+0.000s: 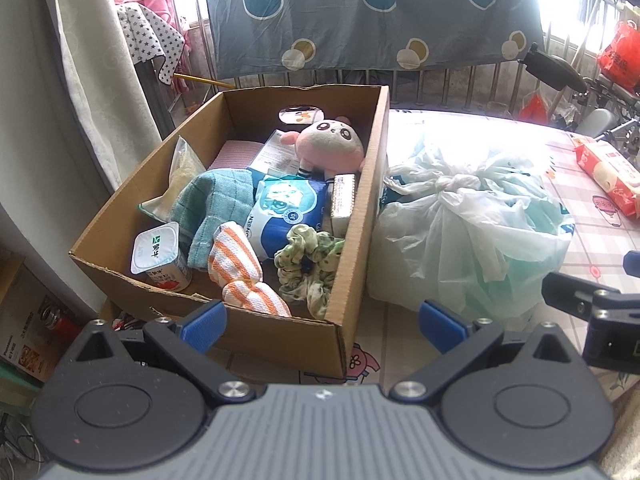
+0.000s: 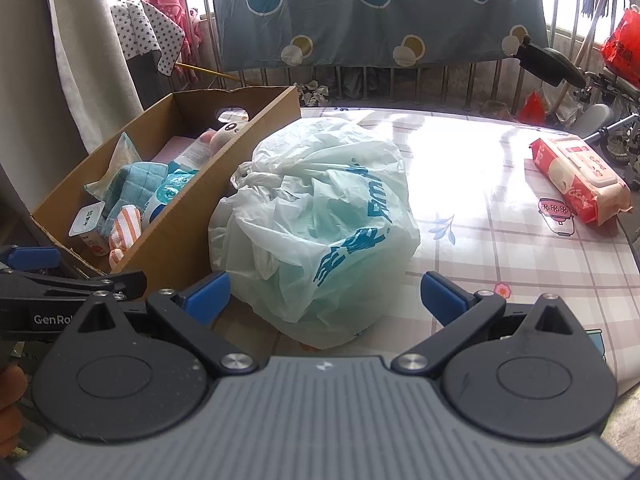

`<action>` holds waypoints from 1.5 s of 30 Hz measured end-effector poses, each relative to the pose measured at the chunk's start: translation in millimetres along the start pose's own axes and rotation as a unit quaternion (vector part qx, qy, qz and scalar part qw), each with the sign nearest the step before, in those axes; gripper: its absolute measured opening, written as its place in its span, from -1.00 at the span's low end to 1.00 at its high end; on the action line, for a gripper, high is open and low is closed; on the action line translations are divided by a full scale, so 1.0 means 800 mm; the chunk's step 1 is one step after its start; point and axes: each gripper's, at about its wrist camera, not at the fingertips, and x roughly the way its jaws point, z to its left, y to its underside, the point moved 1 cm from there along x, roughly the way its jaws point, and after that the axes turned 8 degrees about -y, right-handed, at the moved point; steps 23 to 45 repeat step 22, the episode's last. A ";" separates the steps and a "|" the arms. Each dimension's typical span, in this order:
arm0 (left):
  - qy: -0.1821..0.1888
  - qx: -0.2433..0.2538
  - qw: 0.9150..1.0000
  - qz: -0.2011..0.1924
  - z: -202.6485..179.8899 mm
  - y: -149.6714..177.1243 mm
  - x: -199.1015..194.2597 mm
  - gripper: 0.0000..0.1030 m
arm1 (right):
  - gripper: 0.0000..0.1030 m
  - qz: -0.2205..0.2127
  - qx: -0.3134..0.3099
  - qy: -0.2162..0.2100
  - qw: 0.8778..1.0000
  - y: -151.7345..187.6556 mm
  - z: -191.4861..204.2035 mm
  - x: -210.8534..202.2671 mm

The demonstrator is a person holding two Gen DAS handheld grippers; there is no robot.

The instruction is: Organize soft objects

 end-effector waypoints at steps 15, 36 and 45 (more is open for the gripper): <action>0.006 0.006 1.000 -0.002 -0.008 -0.003 0.000 1.00 | 0.98 -0.003 0.008 0.004 1.000 0.000 -0.005 -0.002; 0.006 0.006 1.000 -0.001 -0.008 -0.003 0.000 1.00 | 0.98 -0.003 0.009 0.004 1.000 0.000 -0.006 -0.003; 0.006 0.006 1.000 -0.001 -0.008 -0.003 0.000 1.00 | 0.98 -0.003 0.009 0.004 1.000 0.000 -0.006 -0.003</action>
